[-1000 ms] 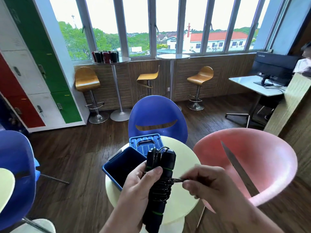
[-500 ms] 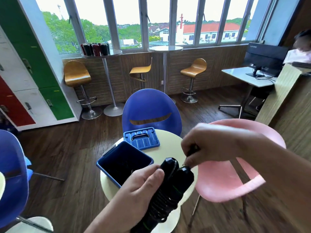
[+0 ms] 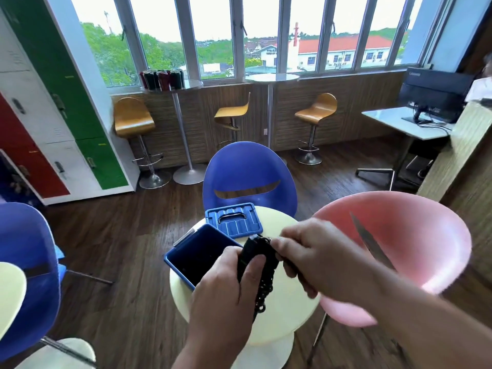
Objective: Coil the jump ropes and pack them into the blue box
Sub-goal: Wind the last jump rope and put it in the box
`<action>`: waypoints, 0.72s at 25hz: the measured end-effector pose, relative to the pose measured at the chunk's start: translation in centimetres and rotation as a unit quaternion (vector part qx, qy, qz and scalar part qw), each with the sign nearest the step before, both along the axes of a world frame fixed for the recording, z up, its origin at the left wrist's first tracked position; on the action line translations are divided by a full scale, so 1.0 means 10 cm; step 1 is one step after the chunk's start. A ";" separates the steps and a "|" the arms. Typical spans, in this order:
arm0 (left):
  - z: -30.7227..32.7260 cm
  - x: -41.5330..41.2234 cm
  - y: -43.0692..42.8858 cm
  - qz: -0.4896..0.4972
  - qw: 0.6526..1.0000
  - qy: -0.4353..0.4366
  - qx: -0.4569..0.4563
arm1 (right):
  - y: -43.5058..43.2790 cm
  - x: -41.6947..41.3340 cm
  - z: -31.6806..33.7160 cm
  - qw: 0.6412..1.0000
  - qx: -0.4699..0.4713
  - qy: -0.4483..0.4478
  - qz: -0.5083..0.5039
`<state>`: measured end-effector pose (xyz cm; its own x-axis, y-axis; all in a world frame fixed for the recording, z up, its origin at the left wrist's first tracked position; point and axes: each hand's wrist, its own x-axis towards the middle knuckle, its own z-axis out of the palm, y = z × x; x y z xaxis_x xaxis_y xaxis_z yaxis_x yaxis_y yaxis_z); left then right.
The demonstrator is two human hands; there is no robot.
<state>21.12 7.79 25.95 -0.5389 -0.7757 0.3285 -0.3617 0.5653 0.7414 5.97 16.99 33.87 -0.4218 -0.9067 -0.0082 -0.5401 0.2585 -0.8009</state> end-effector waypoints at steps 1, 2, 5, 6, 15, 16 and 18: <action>-0.02 -0.04 0.01 0.017 1.000 0.016 0.009 | 0.01 0.09 -0.11 0.999 -0.029 0.027 -0.026; -0.04 -0.08 0.03 0.028 0.999 0.033 0.021 | 0.02 0.17 -0.22 0.996 -0.059 0.052 -0.050; -0.09 -0.17 0.01 0.049 0.994 0.081 0.052 | 0.05 0.42 -0.48 0.988 -0.100 0.096 -0.061; -0.11 -0.19 -0.01 0.050 0.993 0.088 0.052 | 0.06 0.48 -0.55 0.987 -0.102 0.107 -0.058; -0.13 -0.21 0.05 -0.013 0.961 0.159 0.227 | 0.15 0.45 -0.56 0.925 -0.046 0.376 -0.027; -0.13 -0.19 0.04 -0.033 0.957 0.159 0.239 | 0.18 0.42 -0.53 0.929 -0.037 0.369 -0.011; -0.10 -0.15 0.03 -0.068 0.953 0.148 0.255 | 0.23 0.35 -0.48 0.935 -0.043 0.353 -0.002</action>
<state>19.64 8.04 24.91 -0.5889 -0.8042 0.0804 -0.0427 0.1304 0.9905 9.43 19.25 29.03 -0.2977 -0.8898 0.3459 -0.9411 0.2127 -0.2629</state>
